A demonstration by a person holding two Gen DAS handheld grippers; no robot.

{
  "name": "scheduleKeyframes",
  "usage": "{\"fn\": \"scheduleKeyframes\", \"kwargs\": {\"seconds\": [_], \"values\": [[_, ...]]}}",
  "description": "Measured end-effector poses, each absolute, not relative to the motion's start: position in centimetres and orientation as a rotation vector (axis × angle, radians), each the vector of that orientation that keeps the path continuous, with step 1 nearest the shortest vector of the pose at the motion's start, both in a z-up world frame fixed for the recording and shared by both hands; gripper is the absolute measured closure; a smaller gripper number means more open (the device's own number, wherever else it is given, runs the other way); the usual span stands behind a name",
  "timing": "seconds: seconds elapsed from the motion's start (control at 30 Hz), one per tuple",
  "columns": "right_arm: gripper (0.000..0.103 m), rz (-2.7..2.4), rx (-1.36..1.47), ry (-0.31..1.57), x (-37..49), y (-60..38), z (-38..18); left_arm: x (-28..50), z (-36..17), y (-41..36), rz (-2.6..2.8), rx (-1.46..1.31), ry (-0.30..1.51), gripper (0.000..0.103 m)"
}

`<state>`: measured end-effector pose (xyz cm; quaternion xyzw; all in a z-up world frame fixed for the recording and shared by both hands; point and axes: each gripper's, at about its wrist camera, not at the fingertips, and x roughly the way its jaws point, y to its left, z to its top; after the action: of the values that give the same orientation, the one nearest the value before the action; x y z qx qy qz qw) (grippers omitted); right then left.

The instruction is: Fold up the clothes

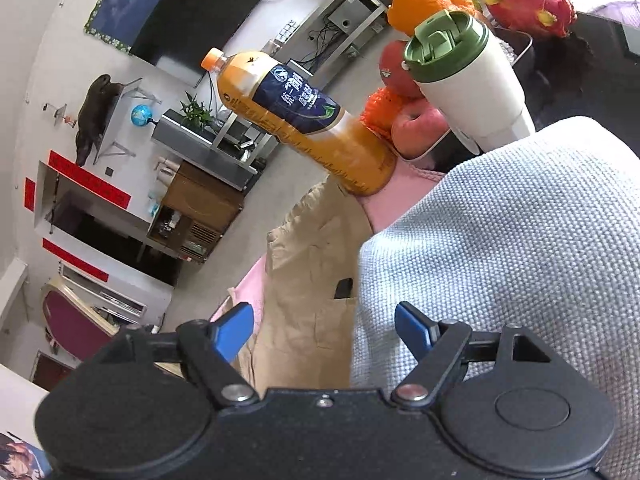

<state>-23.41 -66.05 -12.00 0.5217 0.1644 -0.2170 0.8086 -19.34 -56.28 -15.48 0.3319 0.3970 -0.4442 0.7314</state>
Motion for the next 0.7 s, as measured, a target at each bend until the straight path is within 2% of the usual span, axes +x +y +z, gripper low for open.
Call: {"fn": "scheduleKeyframes", "kwargs": {"seconds": [0.17, 0.23, 0.3, 0.37, 0.5, 0.7], "values": [[0.026, -0.457, 1.122, 0.346, -22.9, -66.0, -12.0, -18.4, -16.5, -56.9, -0.928, 0.733, 0.928, 0.044], [0.026, -0.455, 1.122, 0.344, -22.8, -66.0, -12.0, -18.1, -16.7, -56.9, -0.924, 0.725, 0.94, 0.049], [0.026, -0.458, 1.116, 0.343, -22.7, -66.1, -12.0, -18.1, -16.6, -56.8, -0.933, 0.739, 0.922, 0.081], [0.026, -0.46, 1.111, 0.342, -22.6, -66.0, -11.9, -17.9, -16.4, -56.8, -0.925, 0.748, 0.917, 0.092], [0.026, -0.445, 1.095, 0.314, -22.7, -65.3, -10.6, -16.8, -14.5, -55.7, -0.948, 0.728, 0.891, 0.096], [0.025, -0.31, 1.115, 0.24, -21.6, -63.2, -6.1, -12.2, -7.4, -51.1, -0.976, 0.601, 0.853, 0.097]]}}
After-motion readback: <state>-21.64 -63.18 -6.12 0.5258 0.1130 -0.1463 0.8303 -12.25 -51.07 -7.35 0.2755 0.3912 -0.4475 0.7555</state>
